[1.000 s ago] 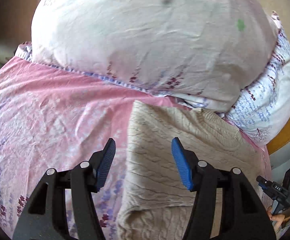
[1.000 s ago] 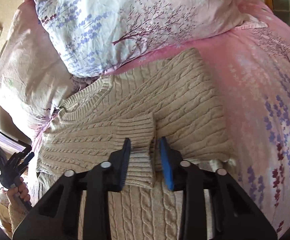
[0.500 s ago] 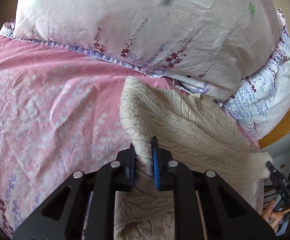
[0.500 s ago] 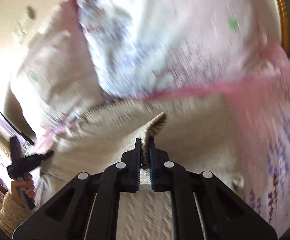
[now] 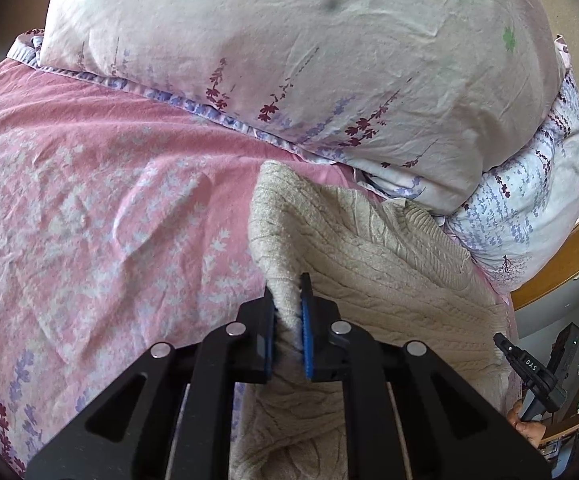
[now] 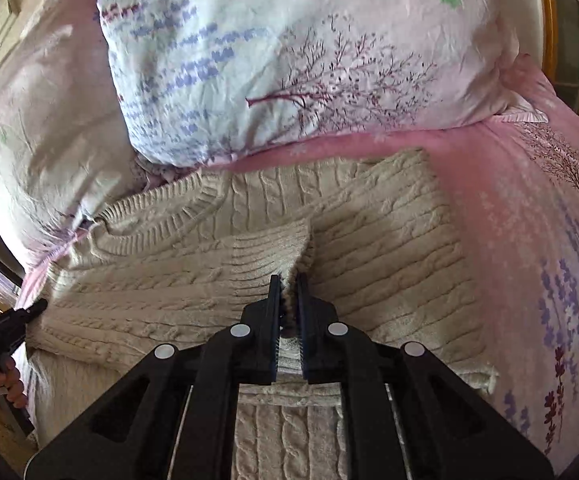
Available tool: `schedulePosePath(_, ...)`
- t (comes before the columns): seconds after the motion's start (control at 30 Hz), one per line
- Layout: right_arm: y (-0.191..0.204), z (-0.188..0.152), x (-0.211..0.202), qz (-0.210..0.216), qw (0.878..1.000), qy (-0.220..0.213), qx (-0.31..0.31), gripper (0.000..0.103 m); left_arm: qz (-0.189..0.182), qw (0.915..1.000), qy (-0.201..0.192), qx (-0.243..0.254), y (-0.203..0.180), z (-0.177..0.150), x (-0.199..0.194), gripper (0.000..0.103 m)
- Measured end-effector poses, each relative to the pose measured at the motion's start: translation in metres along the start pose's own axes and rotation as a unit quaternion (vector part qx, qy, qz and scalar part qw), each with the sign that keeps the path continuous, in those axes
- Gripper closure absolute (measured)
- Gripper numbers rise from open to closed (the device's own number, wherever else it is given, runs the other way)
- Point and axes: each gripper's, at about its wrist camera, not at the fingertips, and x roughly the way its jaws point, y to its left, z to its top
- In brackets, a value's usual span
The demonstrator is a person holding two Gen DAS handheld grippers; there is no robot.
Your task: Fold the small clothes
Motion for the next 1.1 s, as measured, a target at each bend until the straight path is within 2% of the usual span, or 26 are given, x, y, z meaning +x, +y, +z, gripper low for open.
schedulePosePath(0.03,-0.002,0.001,-0.003,0.000,1.000,-0.003,0.006,0.091,-0.003,1.0000,0.000,-0.002,0.001,-0.001,-0.001,0.090)
schedulePosePath(0.1,-0.009,0.000,-0.015,0.008,0.999,-0.007,0.032,0.075,-0.004,1.0000,-0.001,0.001,0.001,-0.003,-0.007,0.084)
schedulePosePath(0.13,-0.013,0.000,-0.022,0.024,0.999,-0.008,0.043,0.072,-0.004,1.0000,-0.004,0.003,0.002,-0.004,-0.013,0.082)
schedulePosePath(0.23,-0.018,-0.008,-0.031,0.052,0.998,0.004,0.047,0.070,-0.021,0.9997,-0.005,0.008,0.003,-0.012,-0.031,0.071)
schedulePosePath(0.33,-0.020,-0.016,-0.025,0.063,0.996,0.032,0.053,0.070,-0.017,0.9997,0.004,0.016,0.005,-0.022,-0.040,0.068)
schedulePosePath(0.43,-0.017,-0.020,-0.022,0.046,0.998,0.023,0.043,0.081,-0.014,0.9995,0.028,0.010,0.008,-0.031,-0.036,0.068)
schedulePosePath(0.5,-0.017,-0.021,-0.023,0.039,0.998,0.019,0.041,0.086,-0.011,0.9994,0.031,0.013,0.007,-0.036,-0.032,0.070)
schedulePosePath(0.53,-0.017,-0.020,-0.022,0.034,0.998,0.018,0.042,0.086,-0.005,0.9995,0.024,0.018,0.005,-0.037,-0.033,0.072)
schedulePosePath(0.57,-0.018,-0.020,-0.021,0.032,0.998,0.018,0.045,0.087,0.002,0.9995,0.023,0.022,0.005,-0.038,-0.032,0.083)
schedulePosePath(0.63,-0.017,-0.020,-0.021,0.017,0.999,0.025,0.045,0.087,0.019,0.9994,0.015,0.024,0.005,-0.038,-0.030,0.090)
schedulePosePath(0.77,-0.009,-0.020,-0.030,-0.004,0.999,0.027,0.029,0.086,0.025,0.9993,0.013,0.024,0.006,-0.038,-0.031,0.089)
schedulePosePath(0.83,-0.013,-0.023,-0.045,0.020,0.999,0.027,0.038,0.077,0.014,0.9993,0.017,0.029,0.006,-0.042,-0.037,0.082)
schedulePosePath(0.9,-0.024,-0.032,-0.064,0.044,0.998,0.020,0.046,0.050,-0.002,0.9997,0.013,0.021,0.011,-0.049,-0.051,0.072)
schedulePosePath(0.93,-0.031,-0.038,-0.076,0.050,0.998,0.014,0.046,0.048,-0.015,0.9996,0.014,0.017,0.013,-0.053,-0.058,0.064)
schedulePosePath(1.1,-0.069,-0.077,-0.120,0.052,0.997,0.024,0.046,0.048,-0.056,0.9983,0.014,0.014,0.032,-0.084,-0.099,0.057)
